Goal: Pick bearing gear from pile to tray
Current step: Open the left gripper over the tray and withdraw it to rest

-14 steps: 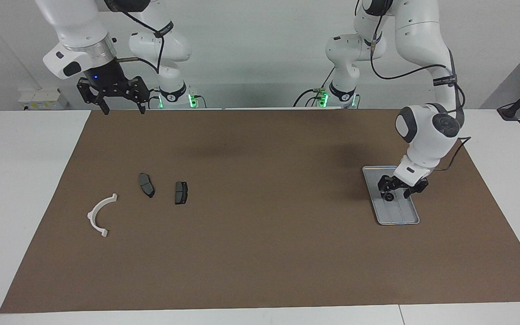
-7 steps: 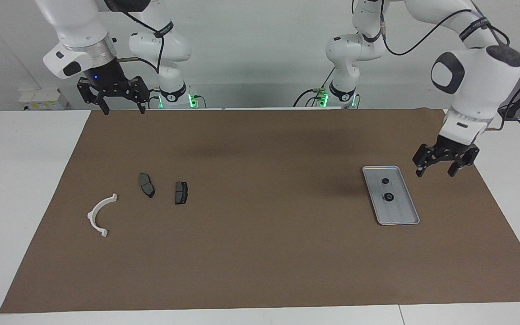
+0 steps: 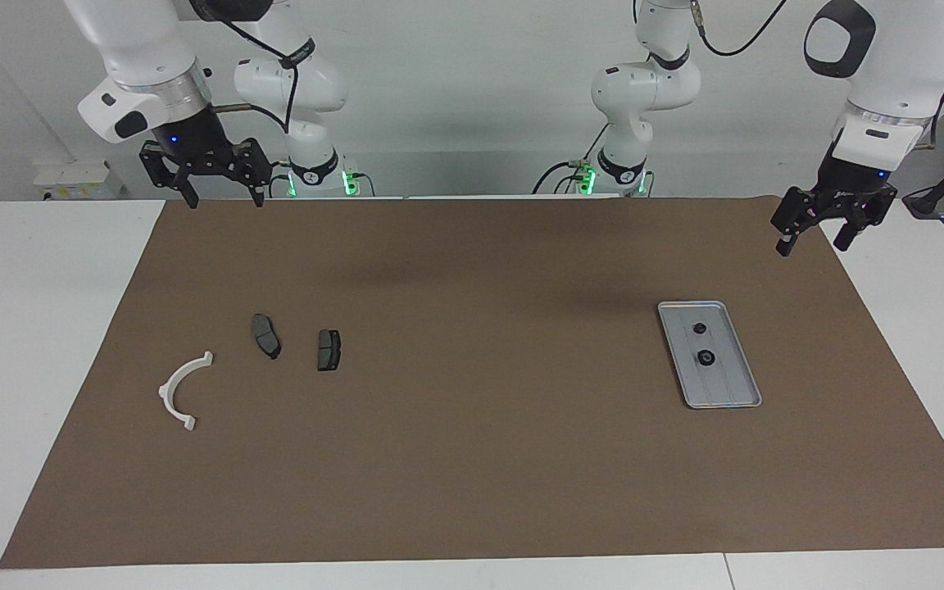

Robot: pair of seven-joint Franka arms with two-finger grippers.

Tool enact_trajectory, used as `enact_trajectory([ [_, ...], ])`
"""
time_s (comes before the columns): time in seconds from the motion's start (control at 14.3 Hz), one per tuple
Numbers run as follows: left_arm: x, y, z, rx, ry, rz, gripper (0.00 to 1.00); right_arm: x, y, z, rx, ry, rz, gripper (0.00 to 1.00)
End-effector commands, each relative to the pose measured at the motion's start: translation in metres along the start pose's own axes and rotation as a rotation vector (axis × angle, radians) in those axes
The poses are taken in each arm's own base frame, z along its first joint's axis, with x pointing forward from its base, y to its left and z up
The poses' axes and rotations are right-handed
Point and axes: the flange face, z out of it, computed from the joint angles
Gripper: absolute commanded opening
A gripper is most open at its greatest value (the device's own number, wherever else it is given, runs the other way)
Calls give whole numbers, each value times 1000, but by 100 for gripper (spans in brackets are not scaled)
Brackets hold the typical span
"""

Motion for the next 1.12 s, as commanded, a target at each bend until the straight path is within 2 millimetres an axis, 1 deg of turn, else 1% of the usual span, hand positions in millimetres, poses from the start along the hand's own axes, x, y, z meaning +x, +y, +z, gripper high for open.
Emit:
enact_trajectory([
  [0.0,-8,11,-6,-19,-96,2,100,-6,3,-3,-4,3,12,100],
  [0.21,-10,28,-13,-22,-161,31,100,-7,2,-4,-4,4,12,100],
  [0.28,-10,29,-20,-19,-183,37,100,-6,1,-3,-4,3,10,100],
  [0.42,-15,37,-26,-15,-220,54,100,-7,-1,-4,-5,6,7,100],
  [0.7,-19,43,-38,16,-248,72,100,-6,-1,-4,-3,6,7,100],
  [1.05,-20,49,-43,23,-221,91,100,-6,-2,-4,-3,6,6,100],
])
